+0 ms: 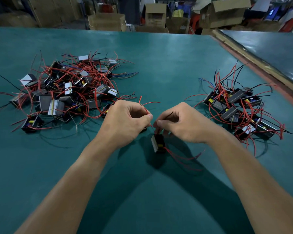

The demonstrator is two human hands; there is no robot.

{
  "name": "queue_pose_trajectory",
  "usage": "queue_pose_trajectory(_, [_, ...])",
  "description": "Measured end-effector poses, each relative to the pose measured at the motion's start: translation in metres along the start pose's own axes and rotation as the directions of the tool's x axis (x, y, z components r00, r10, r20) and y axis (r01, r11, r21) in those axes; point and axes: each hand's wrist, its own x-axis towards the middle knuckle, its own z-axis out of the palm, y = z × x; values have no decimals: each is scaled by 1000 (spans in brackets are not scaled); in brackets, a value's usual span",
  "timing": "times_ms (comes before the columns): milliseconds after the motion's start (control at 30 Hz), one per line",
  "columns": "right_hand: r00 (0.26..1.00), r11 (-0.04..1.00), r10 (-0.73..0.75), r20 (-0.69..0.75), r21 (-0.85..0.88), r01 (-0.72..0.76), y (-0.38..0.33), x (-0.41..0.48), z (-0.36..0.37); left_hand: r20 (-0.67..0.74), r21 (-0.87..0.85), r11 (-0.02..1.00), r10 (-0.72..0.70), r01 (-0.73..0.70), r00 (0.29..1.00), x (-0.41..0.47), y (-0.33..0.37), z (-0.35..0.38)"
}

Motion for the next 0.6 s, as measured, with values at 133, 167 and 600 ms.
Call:
queue_pose_trajectory(133, [990, 971, 53, -129, 236, -21, 1, 2, 1, 45, -10, 1000, -6, 6, 999, -1, 5, -2])
queue_pose_trajectory(167, [984, 952, 81, -161, 305, -28, 1, 3, 0, 56, -9, 1000, -10, 10, 998, -2, 6, -2])
queue_pose_trajectory(600, [982, 869, 148, -115, 489, -74, 0, 1, -7, 184, -306, 938, -110, 164, 977, -5, 17, -5])
